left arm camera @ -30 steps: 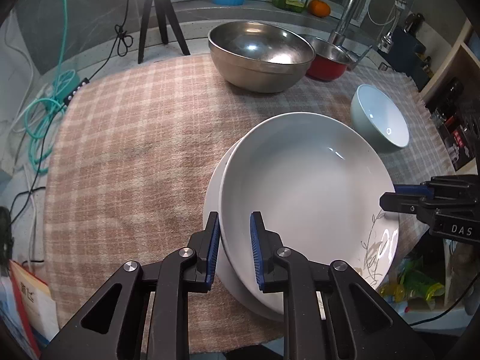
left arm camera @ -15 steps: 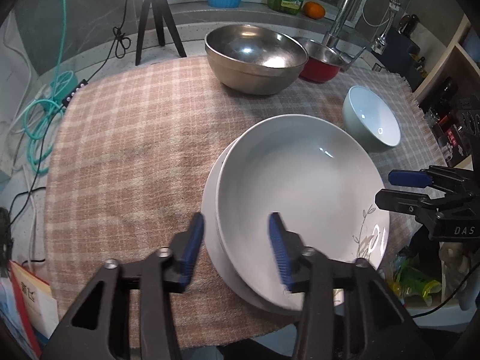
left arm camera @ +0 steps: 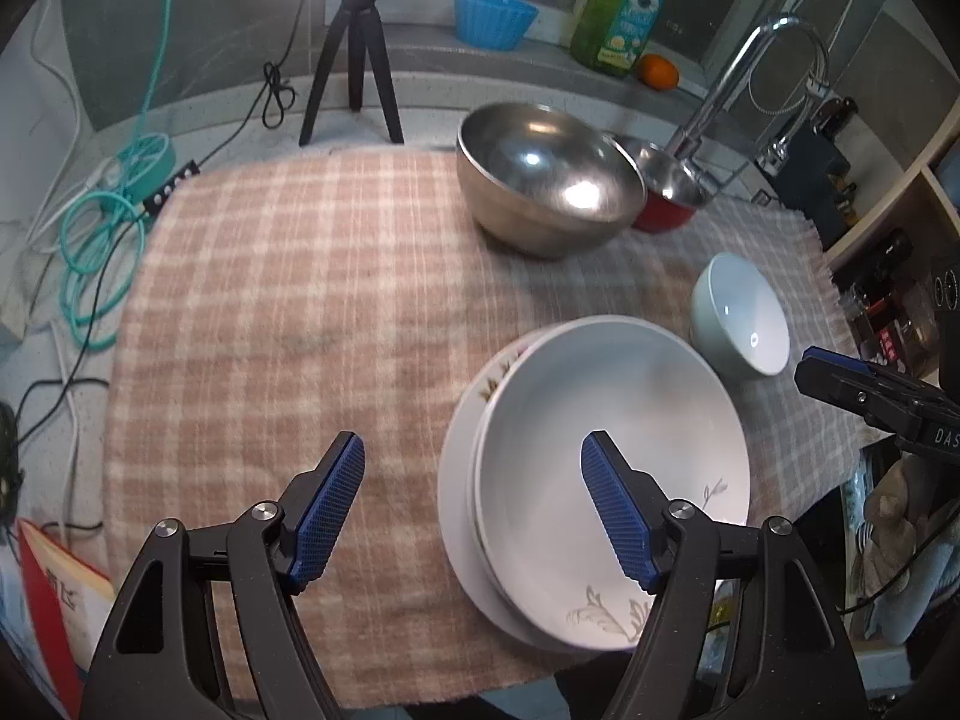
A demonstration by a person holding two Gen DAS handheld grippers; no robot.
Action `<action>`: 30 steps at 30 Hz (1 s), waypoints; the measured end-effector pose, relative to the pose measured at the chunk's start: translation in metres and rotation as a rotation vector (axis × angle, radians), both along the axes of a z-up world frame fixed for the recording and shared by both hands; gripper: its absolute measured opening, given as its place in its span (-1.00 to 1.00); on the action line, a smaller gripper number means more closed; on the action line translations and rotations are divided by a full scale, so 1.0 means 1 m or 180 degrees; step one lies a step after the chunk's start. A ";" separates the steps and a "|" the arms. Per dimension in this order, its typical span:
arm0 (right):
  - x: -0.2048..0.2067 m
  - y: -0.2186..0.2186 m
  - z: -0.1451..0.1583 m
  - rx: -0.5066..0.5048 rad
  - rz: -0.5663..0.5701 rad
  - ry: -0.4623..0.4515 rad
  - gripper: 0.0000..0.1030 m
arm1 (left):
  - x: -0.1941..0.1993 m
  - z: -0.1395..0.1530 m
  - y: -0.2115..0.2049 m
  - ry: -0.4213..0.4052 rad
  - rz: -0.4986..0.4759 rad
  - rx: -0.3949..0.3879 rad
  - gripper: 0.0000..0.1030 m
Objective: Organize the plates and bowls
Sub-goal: 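Move both grippers to the rim of the large stainless steel bowl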
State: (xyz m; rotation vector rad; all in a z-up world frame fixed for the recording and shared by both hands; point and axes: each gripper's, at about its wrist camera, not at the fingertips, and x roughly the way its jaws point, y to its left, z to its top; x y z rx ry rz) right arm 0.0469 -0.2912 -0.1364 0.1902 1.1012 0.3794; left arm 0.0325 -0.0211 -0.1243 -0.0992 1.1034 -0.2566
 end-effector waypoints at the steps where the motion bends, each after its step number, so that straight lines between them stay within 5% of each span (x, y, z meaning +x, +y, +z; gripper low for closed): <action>1: 0.005 -0.001 0.004 0.0026 -0.0025 -0.0029 0.68 | 0.004 0.003 0.002 -0.0018 0.0010 -0.0017 0.45; 13: 0.052 0.012 0.040 0.0331 -0.0129 -0.0257 0.68 | 0.075 0.024 0.015 -0.0225 0.0058 -0.0295 0.32; 20: 0.099 0.018 0.014 0.0562 -0.0330 0.0036 -0.02 | 0.123 0.010 0.012 -0.0121 0.0033 -0.0376 -0.17; 30: 0.138 0.015 -0.021 0.0633 -0.0529 0.0337 -0.30 | 0.161 -0.010 0.003 0.0052 -0.0012 -0.0444 -0.23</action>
